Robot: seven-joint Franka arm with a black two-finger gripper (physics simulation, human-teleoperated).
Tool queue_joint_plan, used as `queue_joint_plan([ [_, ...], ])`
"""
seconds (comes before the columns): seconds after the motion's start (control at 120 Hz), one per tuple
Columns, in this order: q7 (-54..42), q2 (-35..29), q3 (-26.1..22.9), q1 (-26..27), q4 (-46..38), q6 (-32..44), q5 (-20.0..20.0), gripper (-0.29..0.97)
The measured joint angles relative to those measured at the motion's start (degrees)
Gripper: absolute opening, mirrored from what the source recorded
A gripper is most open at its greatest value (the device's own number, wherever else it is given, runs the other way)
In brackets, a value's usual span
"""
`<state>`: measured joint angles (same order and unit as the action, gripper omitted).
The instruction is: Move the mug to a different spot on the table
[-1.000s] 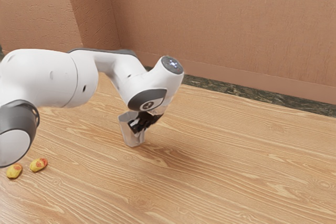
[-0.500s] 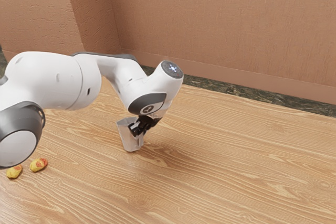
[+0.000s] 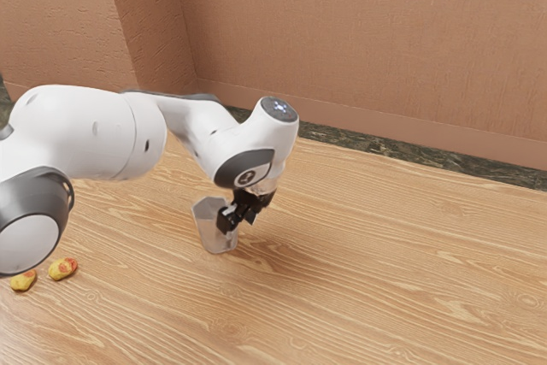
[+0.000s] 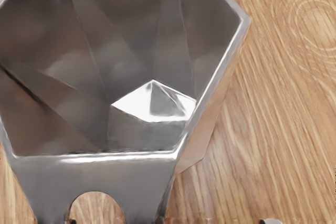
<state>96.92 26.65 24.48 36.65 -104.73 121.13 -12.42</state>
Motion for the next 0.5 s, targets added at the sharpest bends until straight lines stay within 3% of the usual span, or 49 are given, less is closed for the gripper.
queue_joint_plan([
  [0.233,-0.2,-2.8,-0.1,1.2,0.0,0.0,7.4,0.56],
  [0.4,-0.2,-12.7,-1.0,1.3,-0.3,-1.4,9.1,0.62],
  [0.5,-2.4,-20.5,-1.9,-1.7,0.4,-4.7,9.2,0.65],
])
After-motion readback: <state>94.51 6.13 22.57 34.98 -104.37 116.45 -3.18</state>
